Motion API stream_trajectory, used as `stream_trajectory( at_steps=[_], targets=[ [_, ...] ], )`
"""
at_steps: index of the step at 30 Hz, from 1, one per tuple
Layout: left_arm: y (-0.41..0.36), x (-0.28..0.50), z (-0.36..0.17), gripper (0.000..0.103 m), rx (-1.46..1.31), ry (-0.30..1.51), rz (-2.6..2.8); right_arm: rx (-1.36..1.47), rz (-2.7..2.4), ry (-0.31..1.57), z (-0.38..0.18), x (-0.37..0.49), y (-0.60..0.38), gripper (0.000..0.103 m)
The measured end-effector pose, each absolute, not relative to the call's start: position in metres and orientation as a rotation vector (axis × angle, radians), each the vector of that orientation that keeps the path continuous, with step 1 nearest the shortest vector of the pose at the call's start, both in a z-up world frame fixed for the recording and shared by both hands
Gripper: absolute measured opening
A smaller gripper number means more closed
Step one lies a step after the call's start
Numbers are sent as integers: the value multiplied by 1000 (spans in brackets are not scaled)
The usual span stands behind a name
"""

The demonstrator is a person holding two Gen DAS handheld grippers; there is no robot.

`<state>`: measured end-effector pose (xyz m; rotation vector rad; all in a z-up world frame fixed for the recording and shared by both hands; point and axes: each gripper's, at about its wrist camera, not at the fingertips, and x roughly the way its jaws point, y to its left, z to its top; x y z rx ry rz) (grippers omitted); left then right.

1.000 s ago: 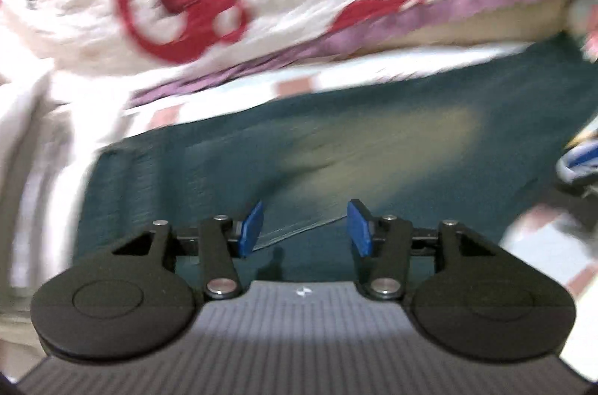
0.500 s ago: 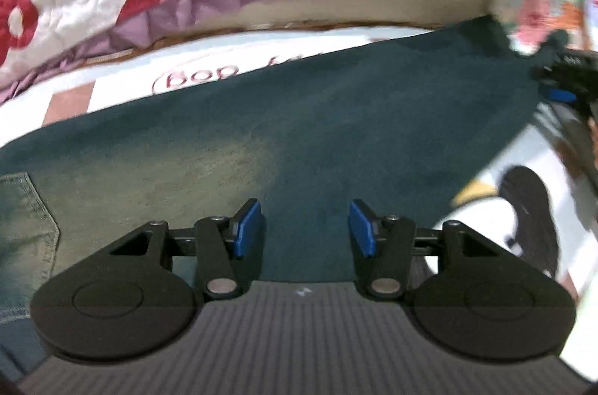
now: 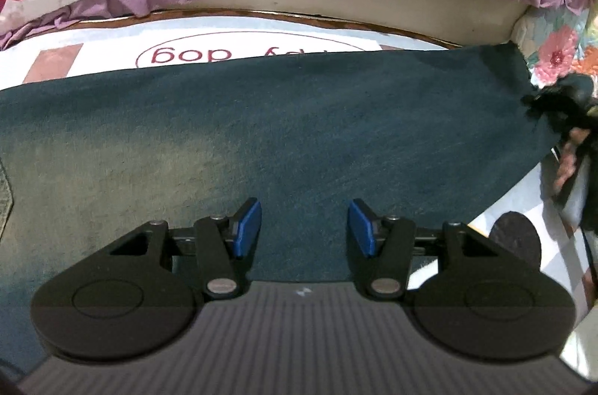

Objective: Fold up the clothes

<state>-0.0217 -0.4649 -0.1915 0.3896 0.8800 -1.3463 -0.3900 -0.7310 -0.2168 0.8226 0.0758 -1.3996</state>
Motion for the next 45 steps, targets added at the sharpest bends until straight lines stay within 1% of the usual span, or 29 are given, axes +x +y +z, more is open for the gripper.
stream_trajectory(
  at_steps=[2,3,8,11,13,14,18,20,23,24,26,28,30,31,32,33,34,36,41,45],
  targets=[
    [-461,-16,-189,52,384,879,-1330,848,-1357,-17,-197,-396,-725,10],
    [-458,-13,-188,52,381,878,-1322,837,-1333,-30,-187,-393,-722,10],
    [-439,7,-169,52,361,871,-1331,749,-1120,-25,-139,-339,-681,10],
    [-416,21,-145,52,409,731,-1277,693,-975,-18,-112,-299,-650,10],
    [-392,36,-132,52,457,622,-1214,655,-879,-13,-93,-273,-630,10],
    [-377,47,-129,52,457,601,-1188,636,-831,-11,-84,-259,-620,10],
    [-305,104,-130,52,342,640,-1102,559,-640,-1,-47,-206,-579,10],
    [-266,132,-145,52,276,658,-1036,520,-545,3,-29,-180,-559,10],
    [-227,160,-169,53,299,610,-842,437,-462,224,-63,-105,-507,10],
    [-219,170,-176,53,277,622,-818,407,-435,302,-75,-79,-489,11],
    [-205,191,-189,53,186,689,-826,347,-379,457,-101,-26,-453,20],
    [-194,205,-198,53,124,727,-840,285,-321,611,-127,26,-418,24],
    [-188,205,-199,53,118,705,-866,269,-286,747,-162,48,-400,28],
    [-187,203,-199,53,113,702,-884,276,-268,771,-173,47,-394,31],
    [-187,199,-198,53,107,701,-906,287,-250,784,-183,44,-389,31],
    [-187,196,-197,54,95,704,-929,295,-241,779,-183,38,-391,34],
    [-186,193,-195,55,80,710,-954,302,-234,769,-181,32,-395,37],
    [-187,190,-192,57,37,720,-992,315,-219,749,-176,21,-404,38],
    [-193,188,-192,58,-100,802,-1073,347,-183,700,-164,-9,-427,48],
    [-196,179,-193,60,-156,843,-1135,373,-155,660,-154,-32,-444,49]
  ],
)
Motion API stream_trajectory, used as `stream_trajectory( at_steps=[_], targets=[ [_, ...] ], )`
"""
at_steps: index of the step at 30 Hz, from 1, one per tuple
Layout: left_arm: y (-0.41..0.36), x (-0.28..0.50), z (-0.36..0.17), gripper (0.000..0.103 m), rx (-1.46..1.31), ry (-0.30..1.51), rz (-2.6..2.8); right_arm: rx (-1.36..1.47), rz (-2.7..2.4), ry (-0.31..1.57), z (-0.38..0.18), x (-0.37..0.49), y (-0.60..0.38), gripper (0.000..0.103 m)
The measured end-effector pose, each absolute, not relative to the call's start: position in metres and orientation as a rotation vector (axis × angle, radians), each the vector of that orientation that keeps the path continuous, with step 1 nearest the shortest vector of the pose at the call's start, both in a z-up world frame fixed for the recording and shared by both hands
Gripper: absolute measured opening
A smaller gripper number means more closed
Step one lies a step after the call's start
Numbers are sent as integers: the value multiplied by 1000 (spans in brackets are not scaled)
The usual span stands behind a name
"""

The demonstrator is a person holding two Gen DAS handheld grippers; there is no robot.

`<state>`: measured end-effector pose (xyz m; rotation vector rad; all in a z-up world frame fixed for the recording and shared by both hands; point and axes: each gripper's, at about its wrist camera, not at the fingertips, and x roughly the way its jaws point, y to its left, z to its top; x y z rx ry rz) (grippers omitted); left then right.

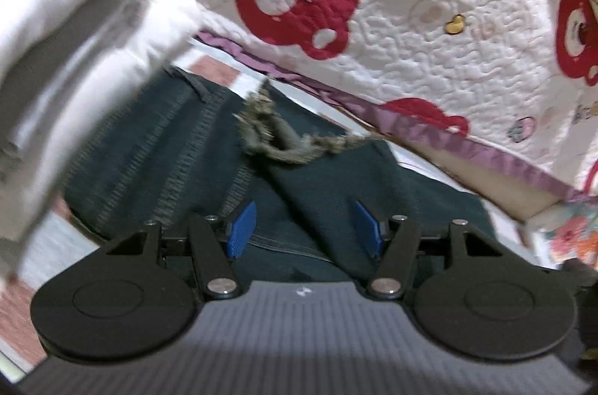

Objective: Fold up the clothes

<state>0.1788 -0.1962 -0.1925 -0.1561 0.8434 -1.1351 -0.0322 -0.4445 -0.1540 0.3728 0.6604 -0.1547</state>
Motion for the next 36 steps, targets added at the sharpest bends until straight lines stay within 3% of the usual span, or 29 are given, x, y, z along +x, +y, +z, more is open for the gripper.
stream_trajectory(
  at_steps=[3,5,9,16,18,20,28,36],
  targets=[
    [-201,174,-196,60,-137,861,-1130,392,-133,631,-147,-50,-458,57],
    [-205,175,-200,60,-111,883,-1091,565,-200,617,-145,-41,-484,79],
    [-205,185,-206,59,-86,912,-1041,790,-216,603,-154,-5,-512,79],
    [-201,204,-215,60,-84,915,-1017,605,-156,690,-176,45,-491,79],
    [-200,209,-218,60,-98,915,-1017,547,-122,692,-173,48,-476,72],
    [-197,212,-222,60,-140,913,-1030,488,-88,693,-170,51,-461,16],
    [-152,225,-227,60,-440,1154,-1113,254,45,693,-159,61,-400,15],
    [-143,231,-243,68,-674,1193,-1192,158,25,695,-166,55,-377,13]
  ],
)
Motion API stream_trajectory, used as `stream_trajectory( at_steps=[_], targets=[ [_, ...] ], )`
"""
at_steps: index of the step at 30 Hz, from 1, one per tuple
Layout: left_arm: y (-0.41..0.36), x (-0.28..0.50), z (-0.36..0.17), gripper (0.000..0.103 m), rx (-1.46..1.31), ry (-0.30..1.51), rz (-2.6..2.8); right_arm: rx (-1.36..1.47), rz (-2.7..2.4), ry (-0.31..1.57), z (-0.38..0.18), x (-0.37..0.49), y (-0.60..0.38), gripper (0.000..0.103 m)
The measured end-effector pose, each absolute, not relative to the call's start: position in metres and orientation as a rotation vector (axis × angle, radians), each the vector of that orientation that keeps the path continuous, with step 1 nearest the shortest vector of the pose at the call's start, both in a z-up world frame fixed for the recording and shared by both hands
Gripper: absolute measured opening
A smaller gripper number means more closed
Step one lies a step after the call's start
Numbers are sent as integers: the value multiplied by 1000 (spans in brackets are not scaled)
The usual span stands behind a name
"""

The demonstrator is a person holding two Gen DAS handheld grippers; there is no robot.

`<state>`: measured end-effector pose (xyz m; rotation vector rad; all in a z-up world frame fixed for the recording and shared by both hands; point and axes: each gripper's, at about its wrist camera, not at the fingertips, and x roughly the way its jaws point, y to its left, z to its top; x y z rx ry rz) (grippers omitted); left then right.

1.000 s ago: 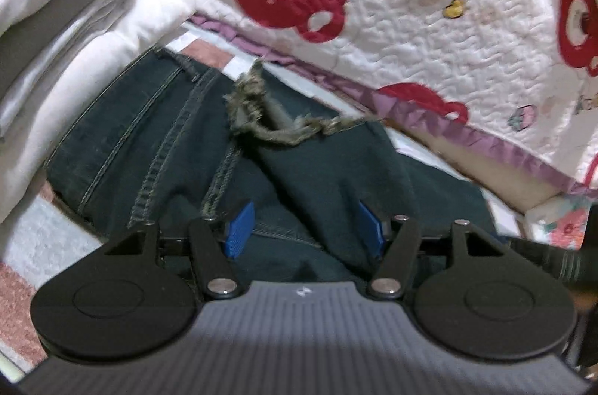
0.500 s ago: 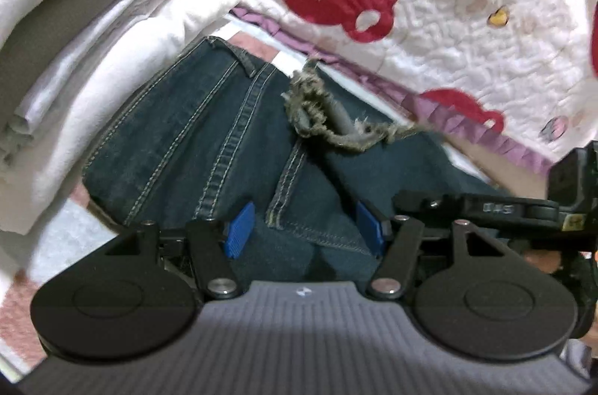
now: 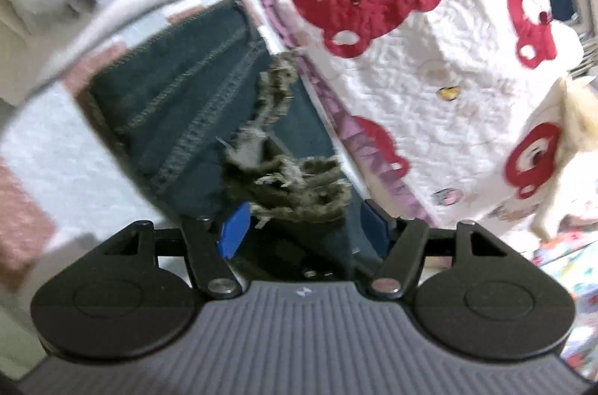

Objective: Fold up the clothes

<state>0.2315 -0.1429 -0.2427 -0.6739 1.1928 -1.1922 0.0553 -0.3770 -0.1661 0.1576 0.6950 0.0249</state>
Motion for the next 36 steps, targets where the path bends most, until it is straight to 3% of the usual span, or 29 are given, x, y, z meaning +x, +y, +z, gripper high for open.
stream_trajectory(
  at_steps=[8,16,21,23,25,26,27,29,33,36],
  targets=[
    [-154,221,-253,69,-740,1237,-1158,145,-7,703,-172,52,-368,13],
    [-162,211,-266,80,-816,1290,-1105,171,-29,715,-175,52,-363,14],
    [-180,207,-268,79,-737,1240,-1063,187,-42,722,-178,52,-360,18],
    [-186,204,-267,72,-693,1194,-1036,191,-37,716,-178,50,-361,18],
    [-192,202,-263,53,-611,1139,-1033,156,-23,703,-176,42,-358,19],
    [-195,201,-261,32,-564,1116,-1032,129,-13,696,-174,37,-357,22],
    [-197,200,-259,16,-516,1096,-1029,108,2,691,-171,27,-355,23],
    [-202,197,-256,14,-420,1055,-1023,50,42,693,-166,0,-353,36],
    [-210,190,-249,12,-232,970,-1005,-87,-6,751,-164,-57,-365,36],
    [-226,171,-223,10,-48,775,-1019,-35,-182,740,-163,-90,-402,36]
  ],
)
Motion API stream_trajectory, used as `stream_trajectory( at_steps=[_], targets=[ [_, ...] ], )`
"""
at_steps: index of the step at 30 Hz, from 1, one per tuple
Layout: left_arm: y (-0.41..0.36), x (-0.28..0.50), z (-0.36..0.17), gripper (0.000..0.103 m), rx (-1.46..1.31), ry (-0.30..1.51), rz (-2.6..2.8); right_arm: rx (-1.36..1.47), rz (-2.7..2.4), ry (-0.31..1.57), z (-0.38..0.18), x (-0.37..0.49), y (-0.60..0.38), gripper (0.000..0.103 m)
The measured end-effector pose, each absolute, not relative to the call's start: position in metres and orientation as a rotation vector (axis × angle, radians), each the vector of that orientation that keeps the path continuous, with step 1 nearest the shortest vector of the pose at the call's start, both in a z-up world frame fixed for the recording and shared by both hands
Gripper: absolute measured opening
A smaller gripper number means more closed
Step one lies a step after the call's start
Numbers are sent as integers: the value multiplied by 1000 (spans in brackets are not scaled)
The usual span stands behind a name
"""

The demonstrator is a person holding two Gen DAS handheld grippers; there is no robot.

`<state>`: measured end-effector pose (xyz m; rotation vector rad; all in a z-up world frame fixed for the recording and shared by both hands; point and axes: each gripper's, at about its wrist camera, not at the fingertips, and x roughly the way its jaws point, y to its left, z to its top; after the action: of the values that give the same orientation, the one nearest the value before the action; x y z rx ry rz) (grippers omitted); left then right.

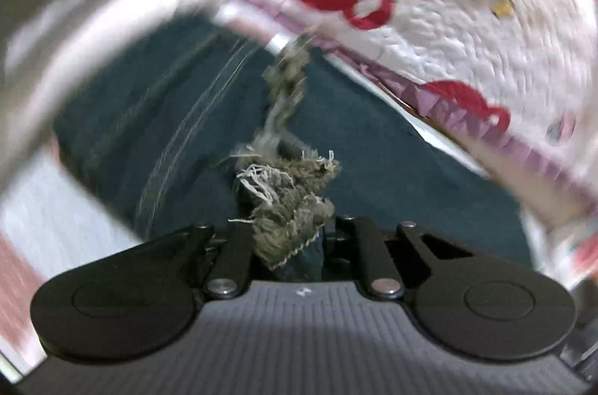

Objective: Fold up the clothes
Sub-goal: 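Release the right gripper and press the folded jeans flat while the left gripper holds the hem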

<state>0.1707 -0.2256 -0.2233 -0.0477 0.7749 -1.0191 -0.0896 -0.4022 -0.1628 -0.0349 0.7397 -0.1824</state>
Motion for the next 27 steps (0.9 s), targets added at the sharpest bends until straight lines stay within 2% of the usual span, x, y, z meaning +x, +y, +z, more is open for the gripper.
stream_trajectory(
  at_steps=[2,9,12,13,19,24,27],
  targets=[
    [-229,164,-196,10,20,633,-1029,0,-300,730,-162,-111,-427,37],
    [-208,186,-158,10,56,447,-905,41,-549,723,-173,-160,-483,49],
    [-205,215,-216,10,82,670,-817,25,-563,747,-187,-158,-483,49],
    [-206,218,-223,11,83,694,-807,25,-575,753,-191,-158,-484,49],
    [-207,218,-214,11,76,659,-813,142,-580,703,-195,-165,-496,53],
    [-201,224,-214,11,32,679,-809,271,-565,640,-221,-155,-516,77],
    [-195,229,-216,11,-20,702,-802,421,-633,551,-224,-149,-535,73]
  ],
)
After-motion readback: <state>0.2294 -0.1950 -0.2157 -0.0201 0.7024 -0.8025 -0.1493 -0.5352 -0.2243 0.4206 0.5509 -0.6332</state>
